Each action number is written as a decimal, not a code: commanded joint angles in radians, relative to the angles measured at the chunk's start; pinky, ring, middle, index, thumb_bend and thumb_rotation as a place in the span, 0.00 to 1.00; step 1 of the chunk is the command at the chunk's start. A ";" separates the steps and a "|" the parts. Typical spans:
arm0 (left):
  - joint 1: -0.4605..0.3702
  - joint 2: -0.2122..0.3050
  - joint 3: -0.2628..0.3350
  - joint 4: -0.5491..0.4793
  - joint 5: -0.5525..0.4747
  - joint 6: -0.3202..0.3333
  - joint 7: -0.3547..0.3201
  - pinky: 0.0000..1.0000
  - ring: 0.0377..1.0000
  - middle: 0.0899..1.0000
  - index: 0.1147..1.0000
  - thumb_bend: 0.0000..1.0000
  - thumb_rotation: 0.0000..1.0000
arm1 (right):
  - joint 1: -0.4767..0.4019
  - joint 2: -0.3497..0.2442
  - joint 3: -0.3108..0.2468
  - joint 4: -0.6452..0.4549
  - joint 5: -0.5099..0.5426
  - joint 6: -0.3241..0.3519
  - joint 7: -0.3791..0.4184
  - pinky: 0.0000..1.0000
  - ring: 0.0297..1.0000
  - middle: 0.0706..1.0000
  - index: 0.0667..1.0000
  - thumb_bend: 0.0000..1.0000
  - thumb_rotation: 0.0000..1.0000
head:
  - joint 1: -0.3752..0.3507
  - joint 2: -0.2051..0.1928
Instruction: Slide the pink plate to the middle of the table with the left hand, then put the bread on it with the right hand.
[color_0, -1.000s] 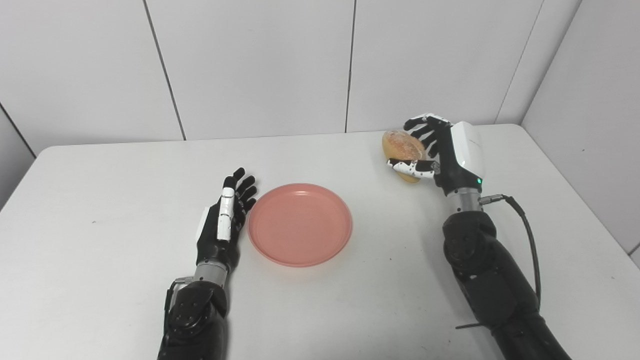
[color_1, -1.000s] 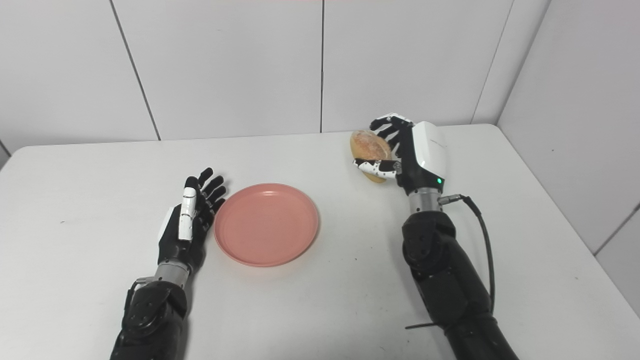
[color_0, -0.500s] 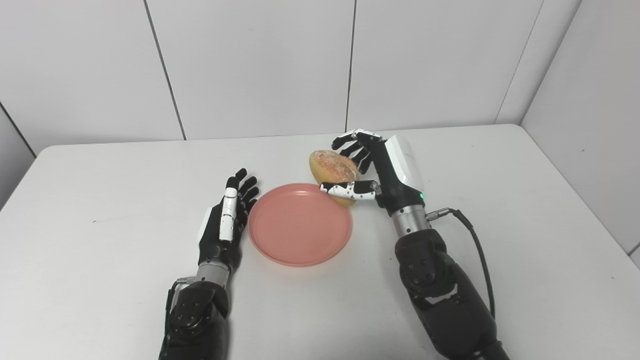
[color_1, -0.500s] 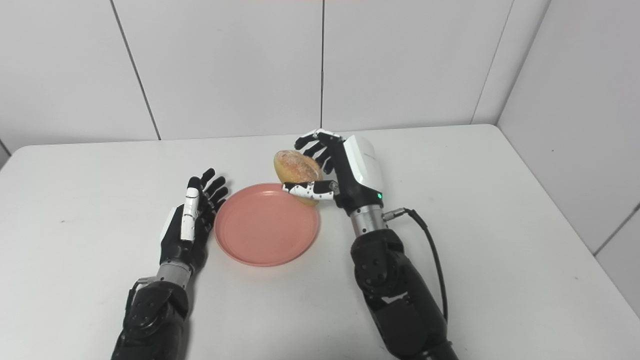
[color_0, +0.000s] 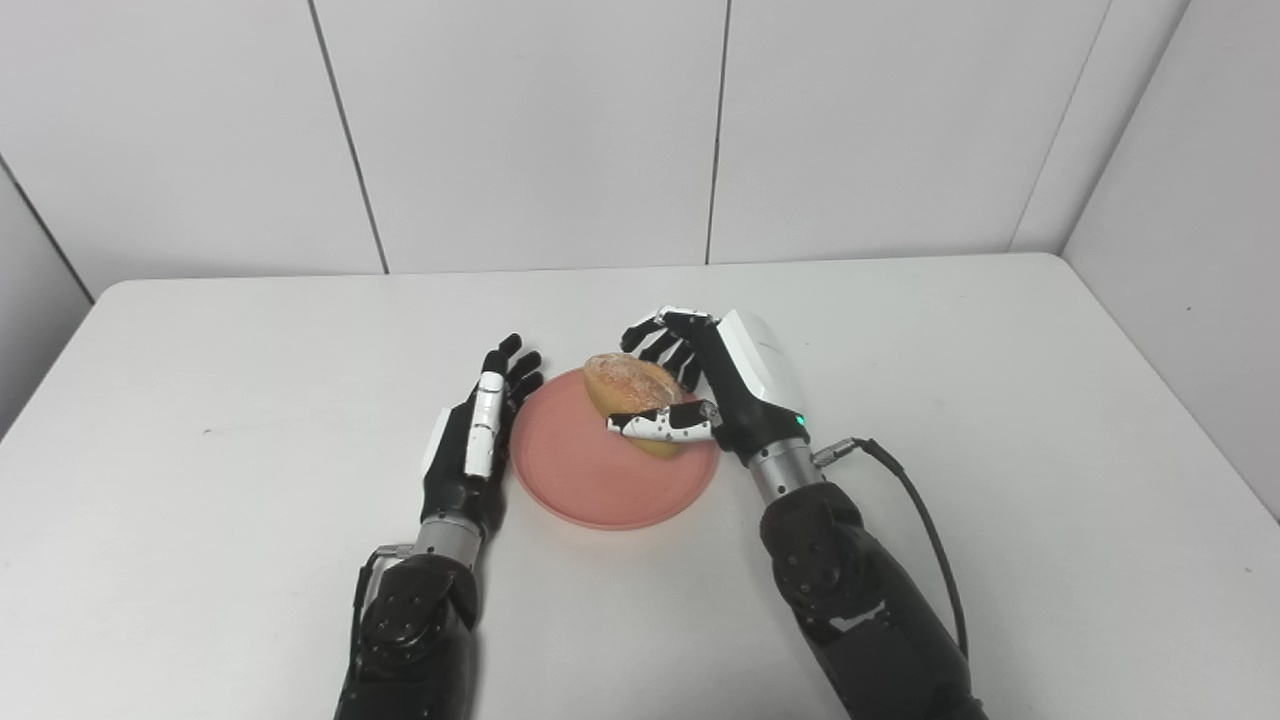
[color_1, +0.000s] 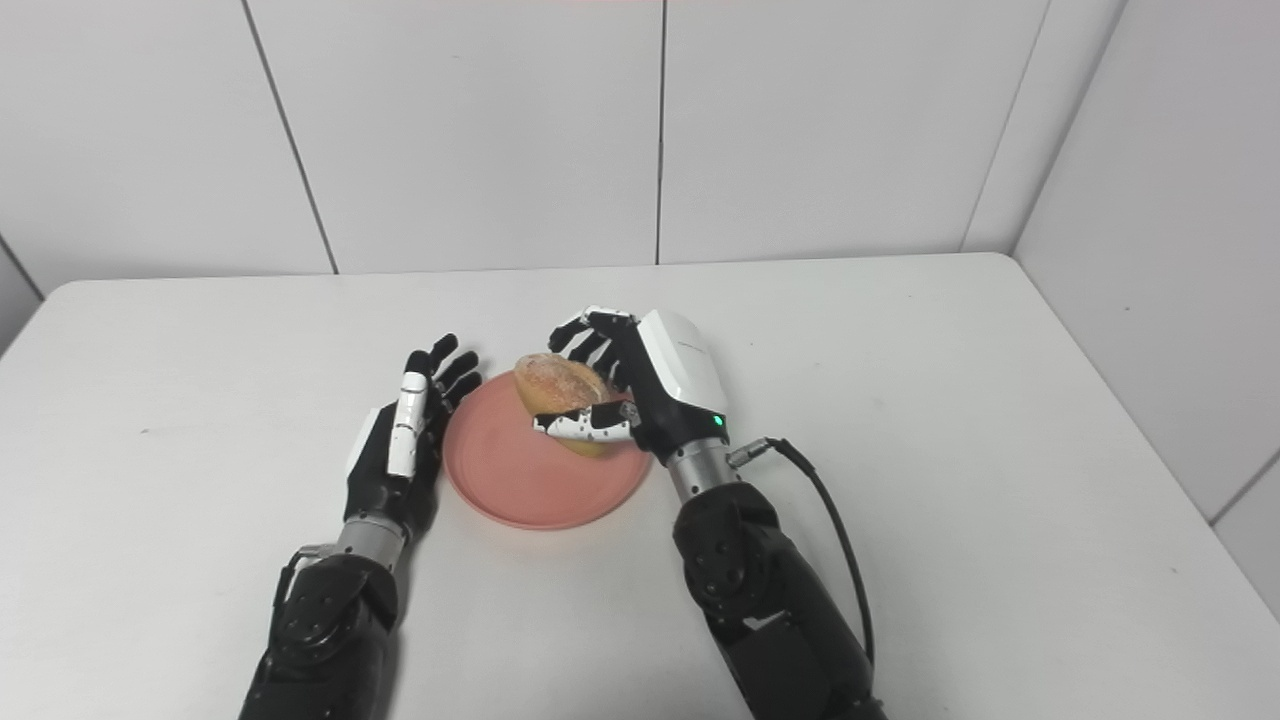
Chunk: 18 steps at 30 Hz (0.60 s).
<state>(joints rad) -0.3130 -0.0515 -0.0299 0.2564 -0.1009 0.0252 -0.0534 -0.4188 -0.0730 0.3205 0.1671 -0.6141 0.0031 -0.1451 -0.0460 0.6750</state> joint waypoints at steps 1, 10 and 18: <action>-0.025 -0.012 -0.008 -0.016 0.020 -0.036 0.006 0.93 0.92 0.91 0.92 0.64 1.00 | -0.036 -0.005 0.004 -0.013 -0.020 -0.056 -0.023 0.29 0.35 0.38 0.50 0.52 0.00 | 0.011 -0.001; -0.029 -0.018 -0.003 -0.012 0.014 -0.042 0.003 0.94 0.92 0.91 0.92 0.63 1.00 | -0.052 -0.022 0.030 0.061 -0.062 -0.102 -0.044 0.27 0.33 0.37 0.50 0.52 0.00 | 0.015 -0.001; -0.028 -0.019 -0.002 -0.012 0.017 -0.042 0.009 0.93 0.92 0.91 0.91 0.62 1.00 | -0.065 -0.031 0.047 0.098 -0.092 -0.115 -0.052 0.27 0.34 0.38 0.50 0.52 0.00 | 0.009 0.003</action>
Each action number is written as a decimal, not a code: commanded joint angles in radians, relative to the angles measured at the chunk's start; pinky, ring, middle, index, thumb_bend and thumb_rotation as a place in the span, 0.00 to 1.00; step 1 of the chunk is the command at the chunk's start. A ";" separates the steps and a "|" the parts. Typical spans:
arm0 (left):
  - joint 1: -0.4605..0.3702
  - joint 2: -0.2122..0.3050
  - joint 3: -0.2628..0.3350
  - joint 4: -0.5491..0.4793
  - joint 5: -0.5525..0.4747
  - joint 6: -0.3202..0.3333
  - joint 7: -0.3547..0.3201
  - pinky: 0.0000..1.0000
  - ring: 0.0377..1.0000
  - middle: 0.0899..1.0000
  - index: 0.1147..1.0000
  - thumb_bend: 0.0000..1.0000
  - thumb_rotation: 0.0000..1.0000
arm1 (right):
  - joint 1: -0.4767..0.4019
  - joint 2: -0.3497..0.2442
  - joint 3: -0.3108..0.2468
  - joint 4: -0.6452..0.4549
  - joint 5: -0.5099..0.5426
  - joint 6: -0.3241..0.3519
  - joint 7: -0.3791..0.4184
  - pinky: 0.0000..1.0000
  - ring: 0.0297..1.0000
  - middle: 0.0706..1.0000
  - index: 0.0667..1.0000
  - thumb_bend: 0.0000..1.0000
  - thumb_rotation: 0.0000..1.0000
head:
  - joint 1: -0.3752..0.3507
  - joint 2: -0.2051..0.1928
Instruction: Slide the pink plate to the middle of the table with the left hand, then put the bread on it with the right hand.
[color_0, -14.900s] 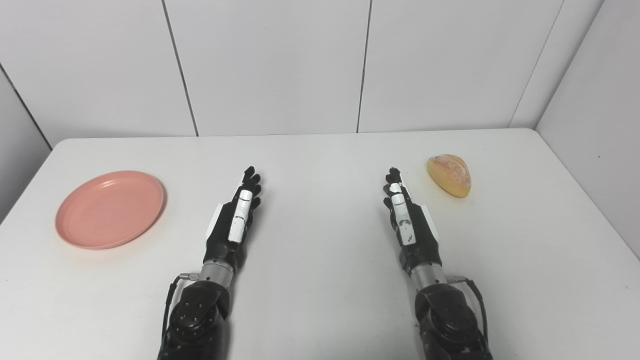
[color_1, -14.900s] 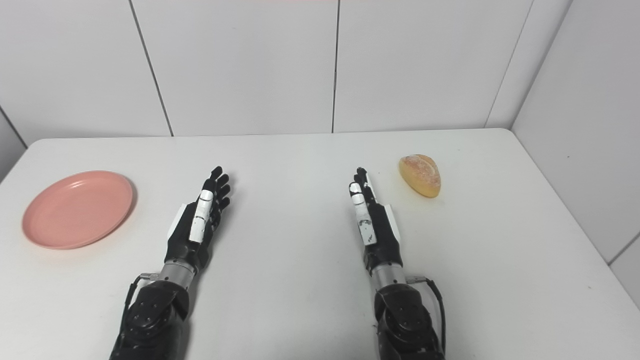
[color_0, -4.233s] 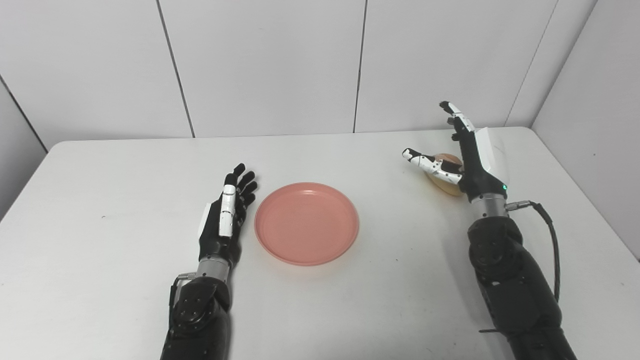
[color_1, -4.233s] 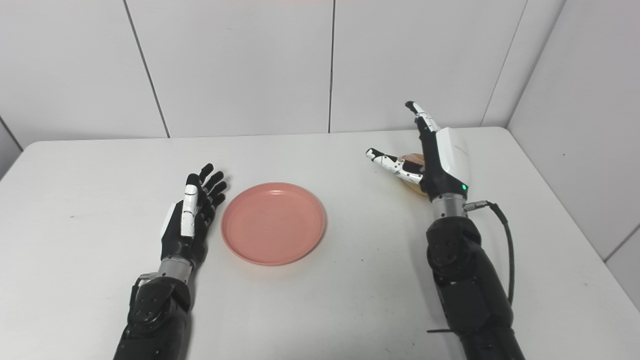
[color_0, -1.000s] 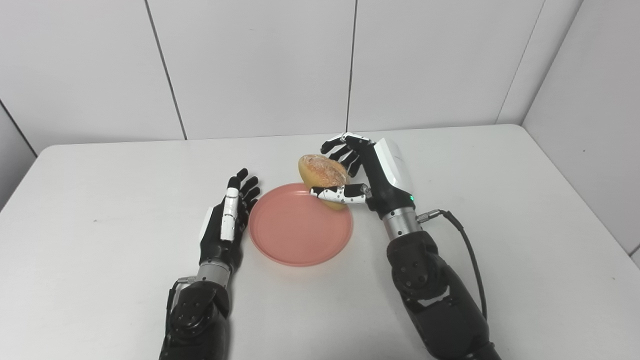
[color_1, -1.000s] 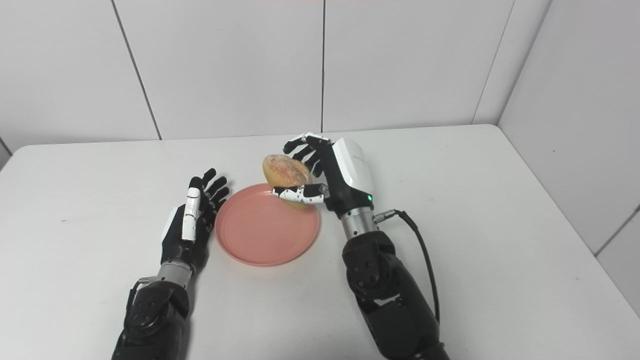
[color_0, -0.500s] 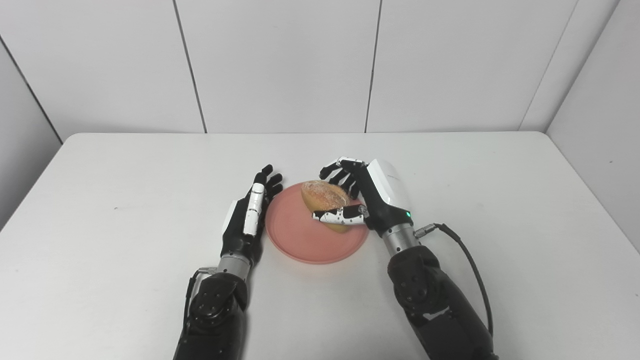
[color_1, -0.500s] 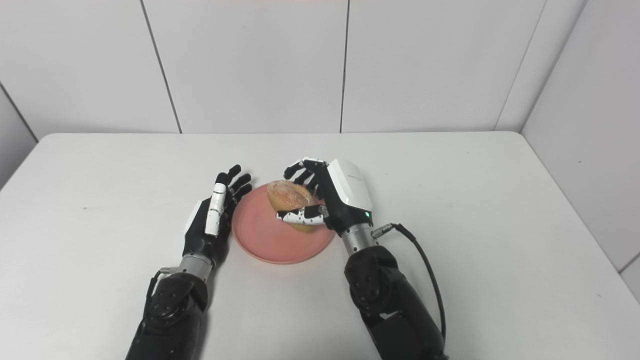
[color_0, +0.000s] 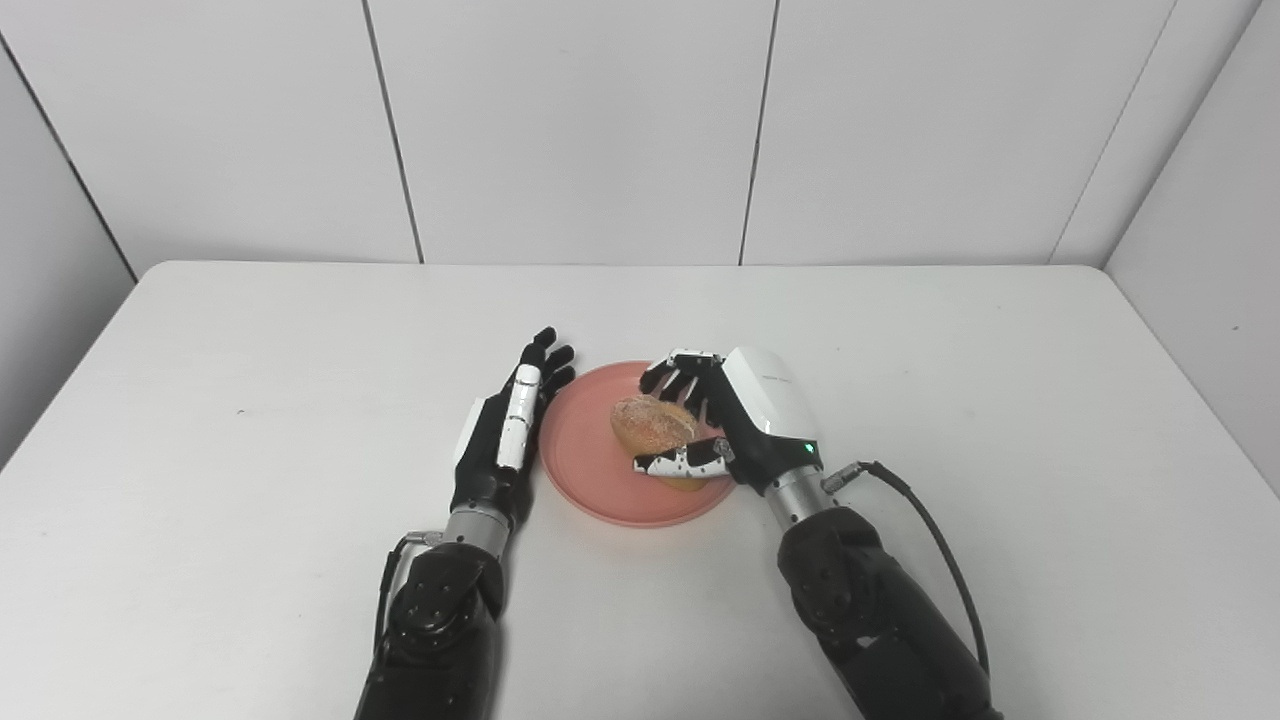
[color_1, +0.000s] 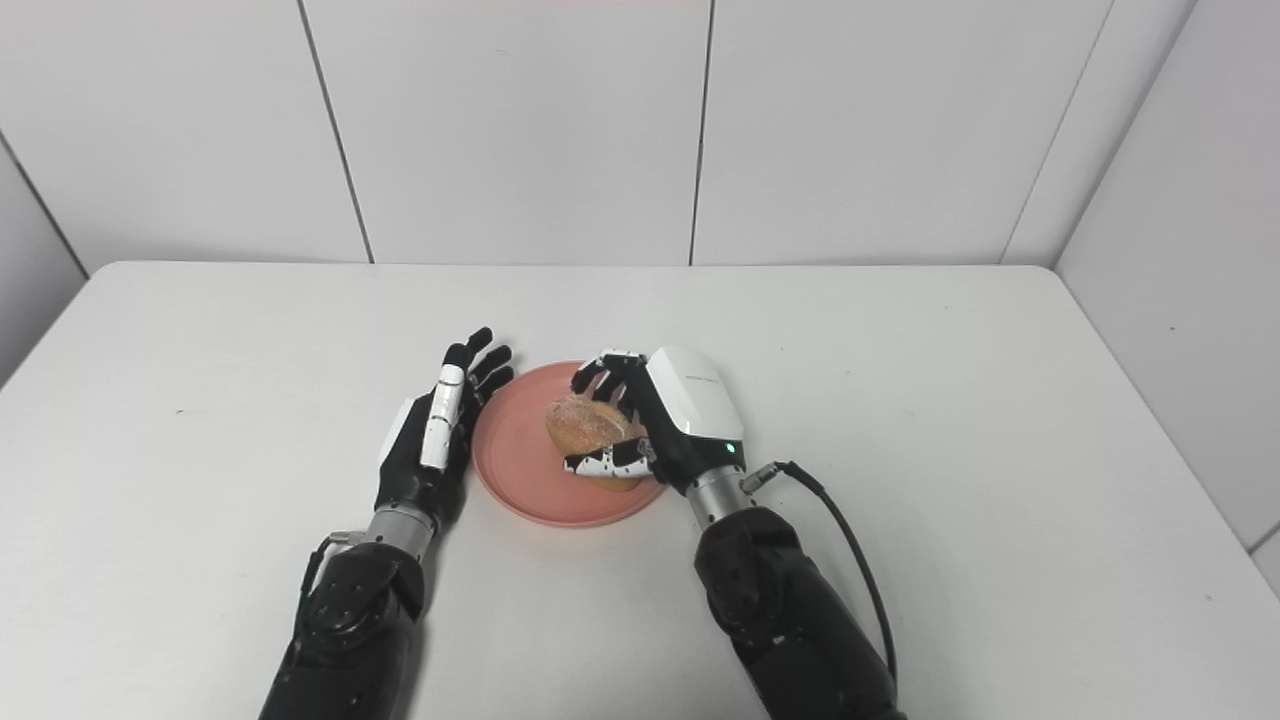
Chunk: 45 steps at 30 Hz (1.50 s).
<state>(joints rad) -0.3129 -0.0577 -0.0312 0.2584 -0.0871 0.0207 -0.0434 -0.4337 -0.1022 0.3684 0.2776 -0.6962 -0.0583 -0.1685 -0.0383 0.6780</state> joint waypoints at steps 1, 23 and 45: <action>-0.028 -0.013 -0.001 -0.015 0.003 -0.036 -0.001 0.93 0.92 0.91 0.91 0.62 1.00 | -0.050 -0.002 0.001 -0.009 -0.012 -0.056 -0.032 0.28 0.36 0.38 0.50 0.52 0.00 | 0.000 0.000; -0.029 -0.004 0.000 -0.014 0.004 -0.027 -0.005 0.95 0.93 0.92 0.92 0.63 1.00 | 0.007 -0.043 -0.006 -0.119 0.051 -0.120 0.023 0.87 0.91 0.95 0.94 0.67 0.81 | -0.026 -0.002; -0.033 0.009 0.003 -0.001 0.024 -0.053 0.007 1.00 0.99 0.98 0.97 0.64 1.00 | 0.114 0.051 -0.228 -0.184 0.432 -0.053 0.085 1.00 1.00 1.00 1.00 0.58 1.00 | -0.036 0.005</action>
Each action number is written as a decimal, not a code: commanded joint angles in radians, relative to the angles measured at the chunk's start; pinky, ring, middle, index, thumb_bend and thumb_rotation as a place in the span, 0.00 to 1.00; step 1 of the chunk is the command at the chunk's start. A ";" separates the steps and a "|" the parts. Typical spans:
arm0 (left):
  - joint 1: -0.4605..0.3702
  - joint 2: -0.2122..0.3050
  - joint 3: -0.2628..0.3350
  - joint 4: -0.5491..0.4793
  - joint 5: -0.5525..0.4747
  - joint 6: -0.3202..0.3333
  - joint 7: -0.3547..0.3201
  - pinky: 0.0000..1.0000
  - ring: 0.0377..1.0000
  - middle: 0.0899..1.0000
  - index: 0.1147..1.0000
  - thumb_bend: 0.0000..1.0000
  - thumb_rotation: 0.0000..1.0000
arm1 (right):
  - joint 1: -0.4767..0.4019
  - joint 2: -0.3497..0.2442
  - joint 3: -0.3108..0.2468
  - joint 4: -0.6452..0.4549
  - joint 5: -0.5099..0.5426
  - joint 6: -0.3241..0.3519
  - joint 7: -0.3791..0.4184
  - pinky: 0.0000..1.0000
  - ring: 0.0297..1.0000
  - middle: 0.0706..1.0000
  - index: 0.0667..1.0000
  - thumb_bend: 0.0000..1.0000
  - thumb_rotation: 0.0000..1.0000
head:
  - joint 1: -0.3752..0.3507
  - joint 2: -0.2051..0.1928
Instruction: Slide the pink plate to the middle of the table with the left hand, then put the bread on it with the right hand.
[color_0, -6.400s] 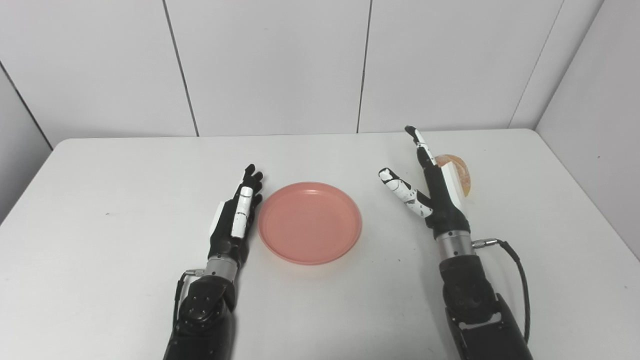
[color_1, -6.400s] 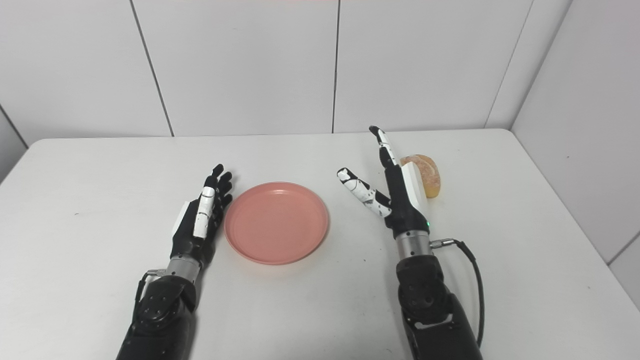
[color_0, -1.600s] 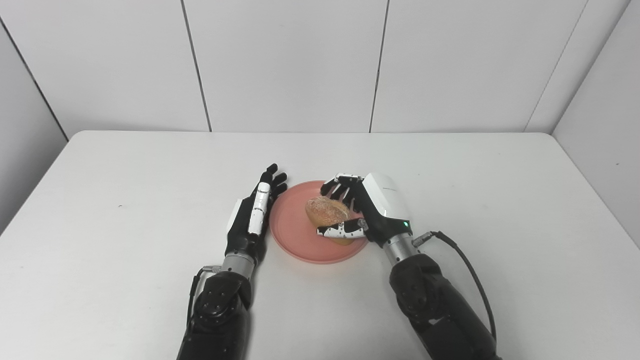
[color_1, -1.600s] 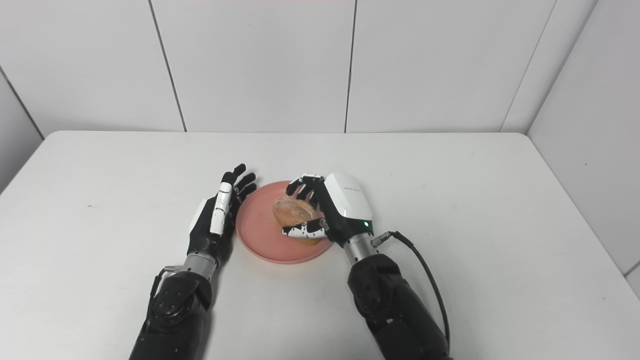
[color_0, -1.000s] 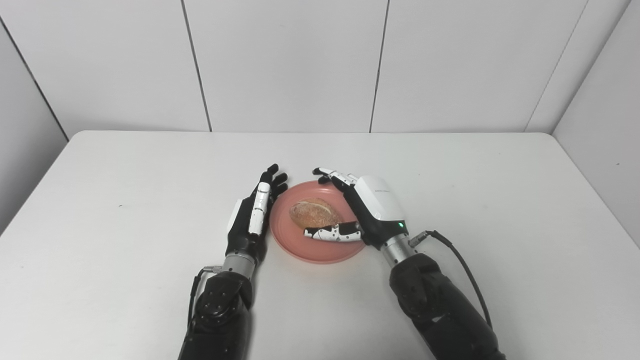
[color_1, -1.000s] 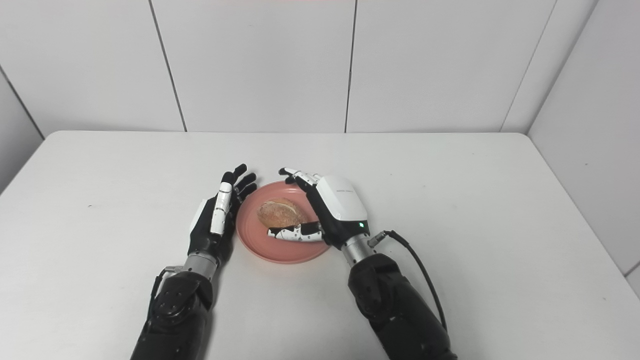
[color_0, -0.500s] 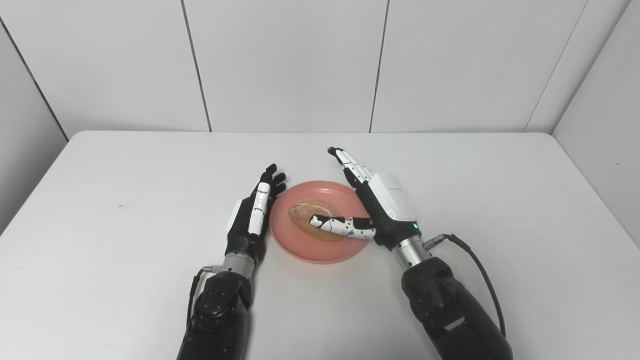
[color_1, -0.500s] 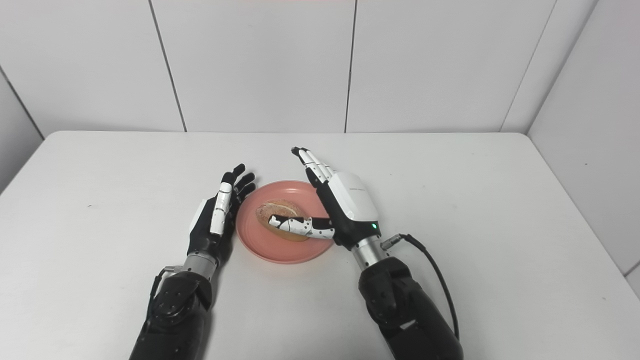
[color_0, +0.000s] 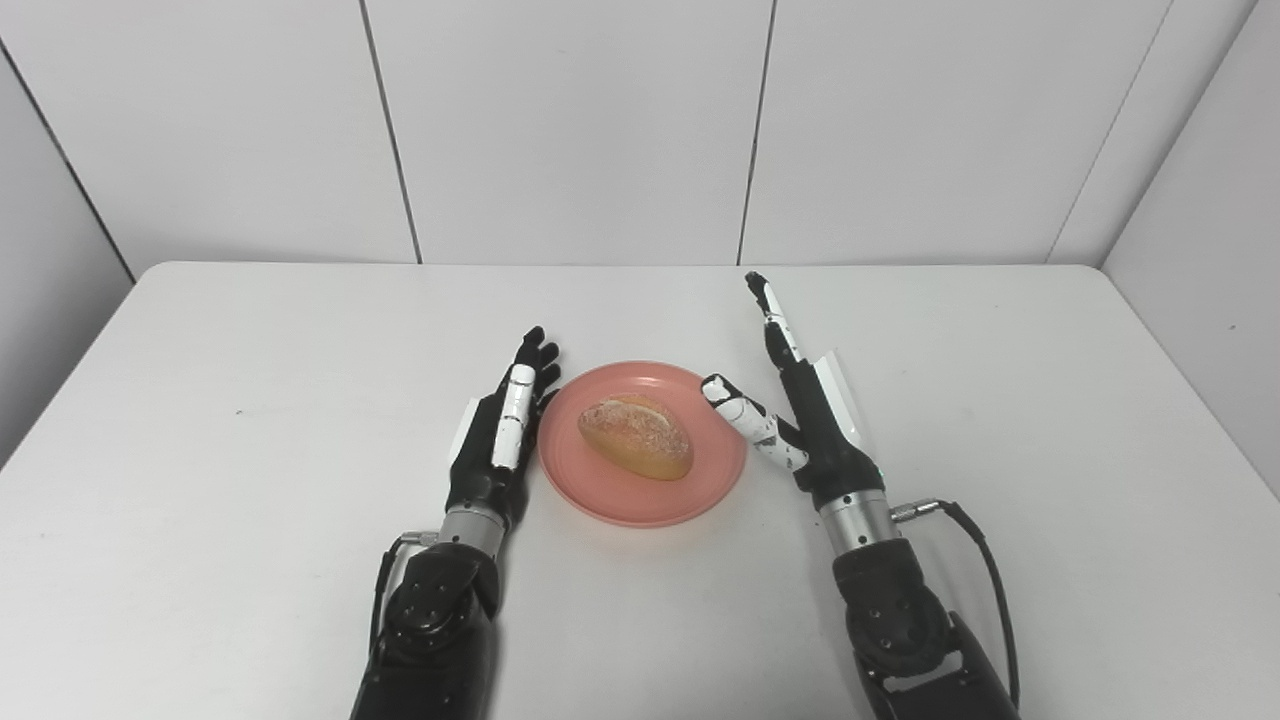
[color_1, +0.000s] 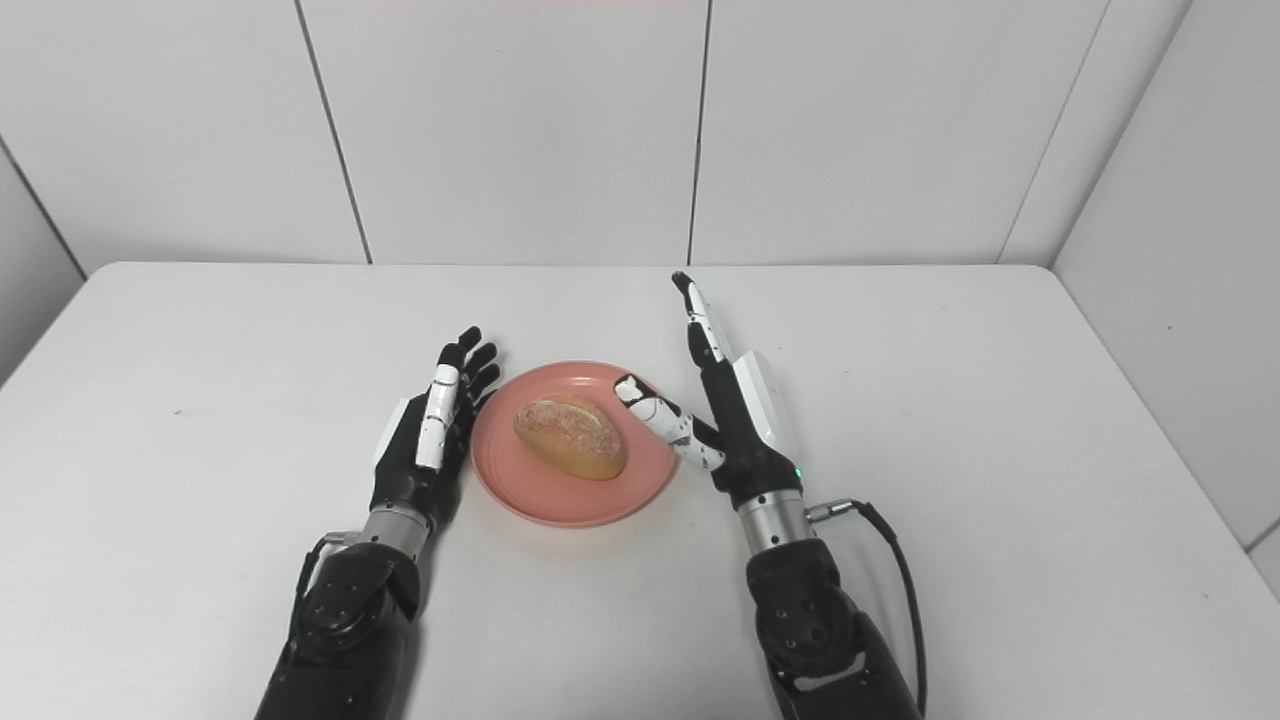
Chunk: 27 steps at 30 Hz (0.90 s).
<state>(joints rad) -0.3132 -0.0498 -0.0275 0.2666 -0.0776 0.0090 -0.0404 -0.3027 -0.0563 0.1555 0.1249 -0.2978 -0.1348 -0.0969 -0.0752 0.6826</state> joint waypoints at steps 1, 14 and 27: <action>-0.032 0.003 -0.002 -0.011 0.019 -0.040 0.004 1.00 0.99 0.98 0.97 0.64 1.00 | -0.016 0.007 -0.024 -0.029 0.052 0.030 0.023 1.00 1.00 1.00 1.00 0.58 1.00 | 0.001 0.001; -0.026 0.014 -0.004 -0.014 0.061 -0.063 0.011 1.00 1.00 0.98 0.98 0.60 1.00 | -0.004 0.038 -0.082 0.021 0.183 0.061 0.063 1.00 1.00 1.00 1.00 0.63 1.00 | -0.012 -0.009; -0.021 0.016 -0.002 -0.027 0.074 -0.047 0.027 1.00 1.00 0.99 0.99 0.60 1.00 | 0.028 0.082 -0.106 0.006 0.303 0.133 0.111 1.00 1.00 1.00 1.00 0.67 1.00 | -0.008 -0.011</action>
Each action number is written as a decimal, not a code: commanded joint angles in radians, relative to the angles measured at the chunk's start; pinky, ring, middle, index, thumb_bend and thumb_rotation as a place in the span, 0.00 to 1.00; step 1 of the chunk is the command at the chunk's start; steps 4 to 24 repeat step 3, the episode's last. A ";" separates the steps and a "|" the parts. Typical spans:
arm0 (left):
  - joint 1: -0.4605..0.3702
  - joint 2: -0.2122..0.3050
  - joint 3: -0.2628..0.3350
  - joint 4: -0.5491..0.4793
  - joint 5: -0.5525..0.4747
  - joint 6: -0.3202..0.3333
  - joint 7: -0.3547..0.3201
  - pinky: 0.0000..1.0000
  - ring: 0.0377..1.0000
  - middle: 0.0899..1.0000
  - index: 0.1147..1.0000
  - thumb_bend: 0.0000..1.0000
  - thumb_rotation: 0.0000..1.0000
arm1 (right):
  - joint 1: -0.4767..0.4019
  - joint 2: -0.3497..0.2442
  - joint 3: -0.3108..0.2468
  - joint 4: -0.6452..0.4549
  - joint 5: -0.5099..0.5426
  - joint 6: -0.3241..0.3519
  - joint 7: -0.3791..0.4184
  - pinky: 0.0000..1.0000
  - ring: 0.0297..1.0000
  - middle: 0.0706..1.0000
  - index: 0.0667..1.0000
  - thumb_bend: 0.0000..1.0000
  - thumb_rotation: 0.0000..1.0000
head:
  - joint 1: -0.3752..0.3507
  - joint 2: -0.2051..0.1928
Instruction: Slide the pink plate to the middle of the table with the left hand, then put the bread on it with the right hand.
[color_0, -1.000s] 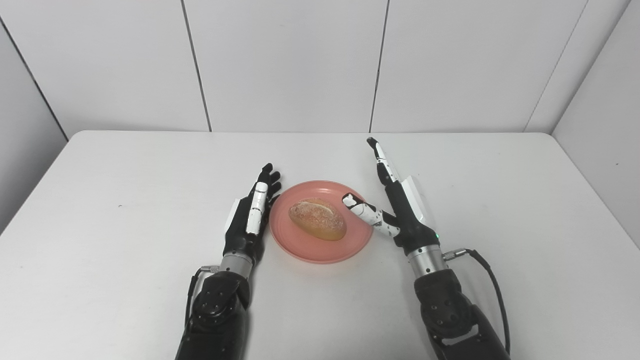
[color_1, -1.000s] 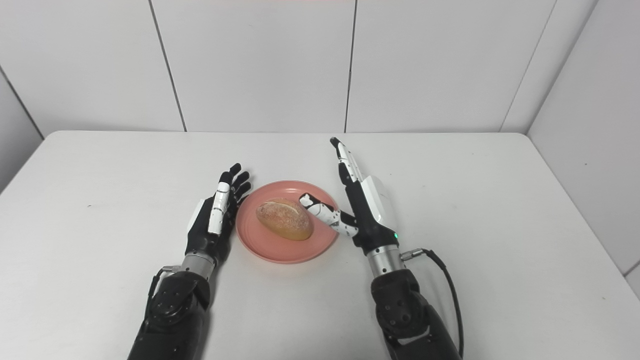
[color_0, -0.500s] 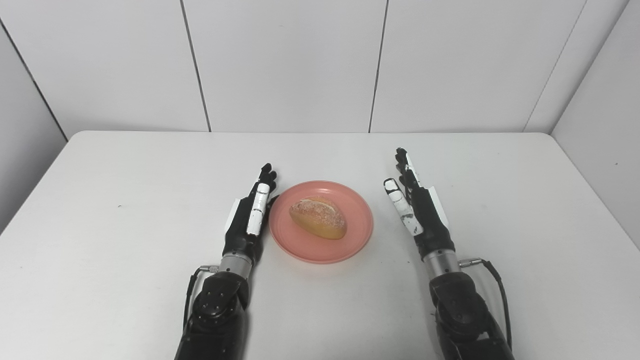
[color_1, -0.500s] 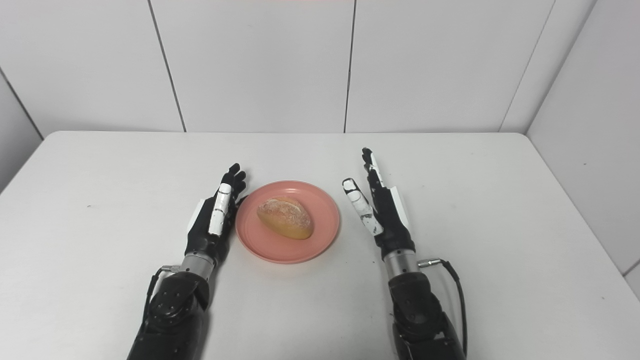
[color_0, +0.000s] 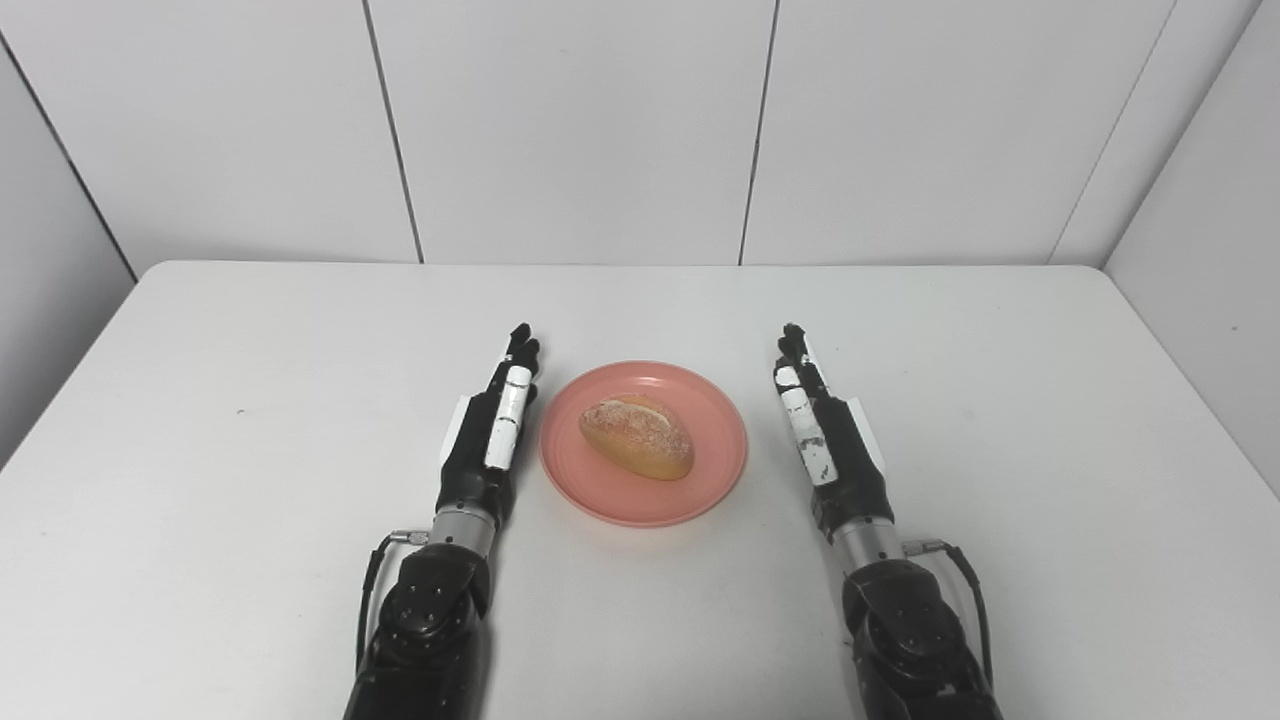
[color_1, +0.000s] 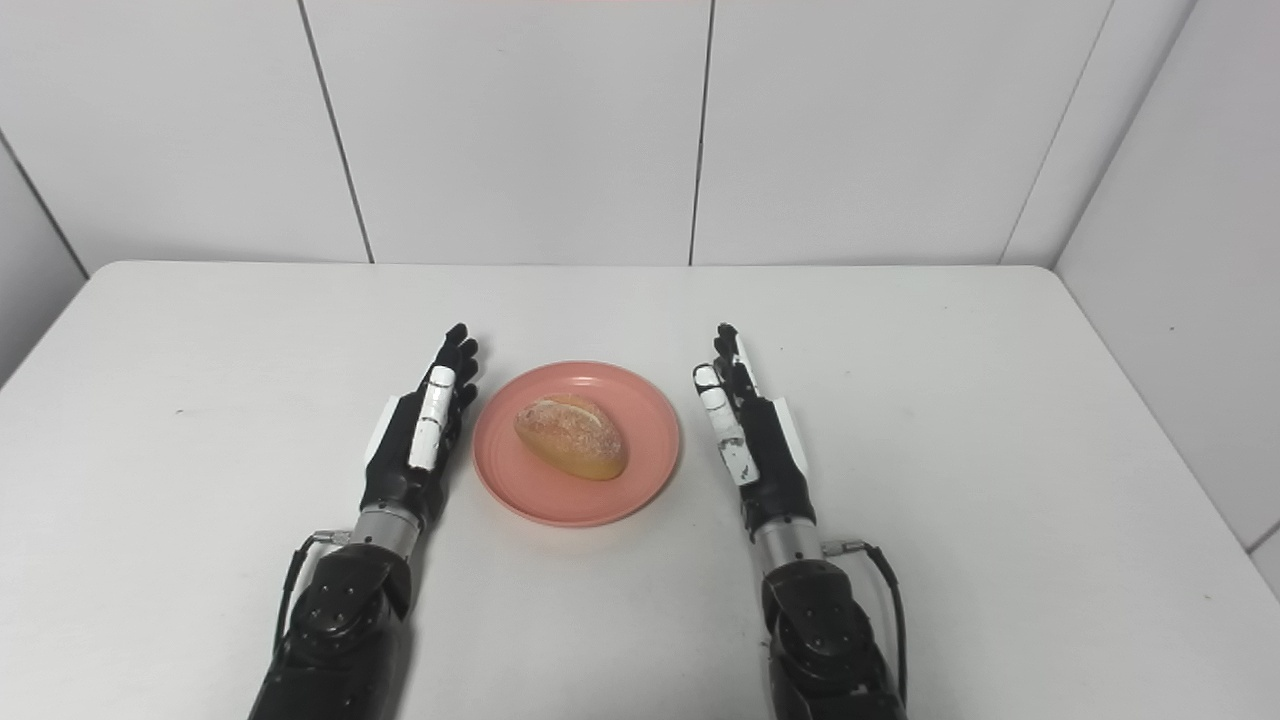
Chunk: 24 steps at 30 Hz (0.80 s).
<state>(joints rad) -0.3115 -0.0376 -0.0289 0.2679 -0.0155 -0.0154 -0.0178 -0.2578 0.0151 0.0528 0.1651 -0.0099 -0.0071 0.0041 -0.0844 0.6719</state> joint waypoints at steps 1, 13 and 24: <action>-0.023 0.004 -0.001 -0.028 0.012 -0.022 0.004 1.00 1.00 0.99 1.00 0.60 1.00 | -0.016 0.012 -0.004 -0.035 0.019 0.008 0.011 1.00 1.00 1.00 1.00 0.67 1.00 | 0.001 0.000; -0.024 0.005 0.001 -0.026 0.009 -0.022 0.003 1.00 1.00 0.99 1.00 0.60 1.00 | -0.011 0.024 -0.008 -0.034 0.037 -0.001 0.012 1.00 1.00 1.00 1.00 0.67 1.00 | 0.001 -0.001; -0.024 0.005 0.001 -0.026 0.009 -0.022 0.003 1.00 1.00 0.99 1.00 0.60 1.00 | -0.011 0.024 -0.008 -0.034 0.037 -0.001 0.012 1.00 1.00 1.00 1.00 0.67 1.00 | 0.001 -0.001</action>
